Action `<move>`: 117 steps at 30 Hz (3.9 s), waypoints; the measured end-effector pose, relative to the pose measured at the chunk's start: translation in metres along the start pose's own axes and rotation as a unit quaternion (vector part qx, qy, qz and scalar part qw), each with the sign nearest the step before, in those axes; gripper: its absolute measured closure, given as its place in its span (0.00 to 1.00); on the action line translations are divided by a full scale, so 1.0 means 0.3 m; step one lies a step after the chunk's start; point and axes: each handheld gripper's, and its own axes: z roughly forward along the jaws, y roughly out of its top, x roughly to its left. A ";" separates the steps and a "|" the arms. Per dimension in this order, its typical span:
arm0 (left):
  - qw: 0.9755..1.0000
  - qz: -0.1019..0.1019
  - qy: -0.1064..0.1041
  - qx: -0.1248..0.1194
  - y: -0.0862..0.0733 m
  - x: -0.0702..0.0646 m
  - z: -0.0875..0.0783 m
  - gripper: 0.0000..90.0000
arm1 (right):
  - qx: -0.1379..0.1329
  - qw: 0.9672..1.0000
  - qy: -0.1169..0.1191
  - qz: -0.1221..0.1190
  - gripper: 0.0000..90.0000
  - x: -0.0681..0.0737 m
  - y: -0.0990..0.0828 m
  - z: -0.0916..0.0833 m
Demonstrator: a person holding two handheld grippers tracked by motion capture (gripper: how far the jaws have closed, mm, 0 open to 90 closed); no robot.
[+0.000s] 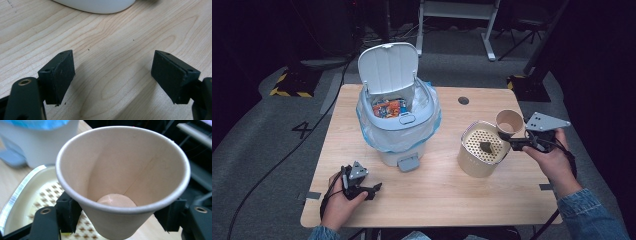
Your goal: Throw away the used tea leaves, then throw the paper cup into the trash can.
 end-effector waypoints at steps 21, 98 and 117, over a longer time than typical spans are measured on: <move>1.000 -0.003 -0.002 -0.001 -0.003 -0.002 -0.002 0.22 | -0.005 0.989 0.097 0.114 0.35 -0.025 0.003 -0.022; 1.000 0.005 -0.013 -0.001 -0.005 0.006 -0.003 0.22 | -0.084 0.973 0.192 0.094 0.33 0.127 0.643 0.410; 1.000 0.005 -0.012 -0.002 -0.004 0.007 -0.003 0.22 | -0.033 0.978 0.196 0.067 0.33 0.245 0.725 0.563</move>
